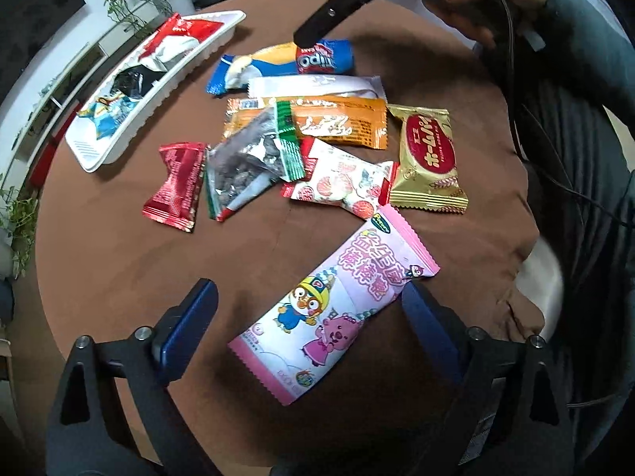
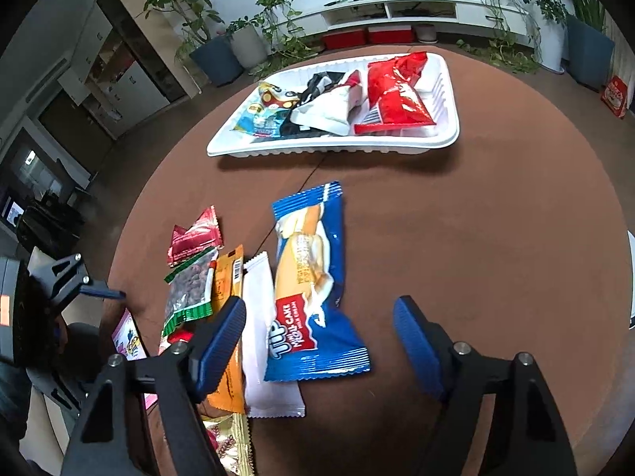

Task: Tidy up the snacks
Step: 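Withdraw both tools from the tray toward the remaining snacks, then grasp the pink Pororo packet with left tool while right tool grasps blue Yup cake, then carry both packets over the white tray and open both tools, then withdraw both tools from the tray back to the remaining snacks, then grasp the seed bag with left tool while right tool grasps orange bar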

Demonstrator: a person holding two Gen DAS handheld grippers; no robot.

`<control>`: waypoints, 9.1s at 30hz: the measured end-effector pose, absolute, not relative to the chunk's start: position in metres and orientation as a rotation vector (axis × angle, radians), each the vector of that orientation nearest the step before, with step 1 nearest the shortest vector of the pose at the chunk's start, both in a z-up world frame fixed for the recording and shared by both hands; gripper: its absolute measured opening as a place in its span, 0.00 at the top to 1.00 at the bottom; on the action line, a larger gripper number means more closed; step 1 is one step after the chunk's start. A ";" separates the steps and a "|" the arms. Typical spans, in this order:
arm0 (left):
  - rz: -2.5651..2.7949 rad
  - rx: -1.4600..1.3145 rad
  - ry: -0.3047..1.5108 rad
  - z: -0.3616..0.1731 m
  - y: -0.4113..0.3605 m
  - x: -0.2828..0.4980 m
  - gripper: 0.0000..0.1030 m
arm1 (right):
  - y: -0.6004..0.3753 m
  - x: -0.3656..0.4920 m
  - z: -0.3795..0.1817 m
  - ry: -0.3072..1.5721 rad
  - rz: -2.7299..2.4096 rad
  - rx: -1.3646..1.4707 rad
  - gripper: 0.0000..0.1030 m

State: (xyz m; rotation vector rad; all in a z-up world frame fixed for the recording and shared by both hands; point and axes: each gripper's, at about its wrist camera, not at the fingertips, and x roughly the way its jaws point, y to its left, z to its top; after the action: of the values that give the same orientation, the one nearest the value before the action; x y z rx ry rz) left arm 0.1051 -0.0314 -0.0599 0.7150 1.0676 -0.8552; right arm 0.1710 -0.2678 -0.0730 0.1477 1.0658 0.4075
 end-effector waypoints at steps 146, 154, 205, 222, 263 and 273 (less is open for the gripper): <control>-0.359 -0.209 0.991 -0.013 -0.052 0.440 0.67 | -0.220 0.364 -0.048 0.906 0.289 0.062 0.70; -0.341 -0.193 1.016 -0.031 -0.064 0.452 0.57 | -0.216 0.362 -0.049 0.892 0.286 0.040 0.64; -0.313 -0.030 0.987 -0.035 -0.044 0.144 0.01 | -0.234 0.134 -0.048 0.886 0.393 -0.025 0.35; -0.169 -0.002 1.155 -0.080 -0.053 0.206 0.03 | -0.229 0.131 -0.058 0.902 0.396 -0.064 0.35; -0.164 0.085 1.090 -0.078 -0.006 0.200 0.51 | -0.202 0.129 -0.070 0.941 0.452 -0.132 0.35; -0.209 0.076 1.077 -0.077 0.002 0.181 0.52 | -0.163 0.122 -0.074 0.982 0.539 -0.209 0.45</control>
State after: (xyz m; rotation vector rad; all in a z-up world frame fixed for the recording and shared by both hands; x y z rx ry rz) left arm 0.1813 0.0019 -0.0772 0.0761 1.0769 -0.2091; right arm 0.1218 -0.1630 -0.0735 -0.2090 0.9822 0.5388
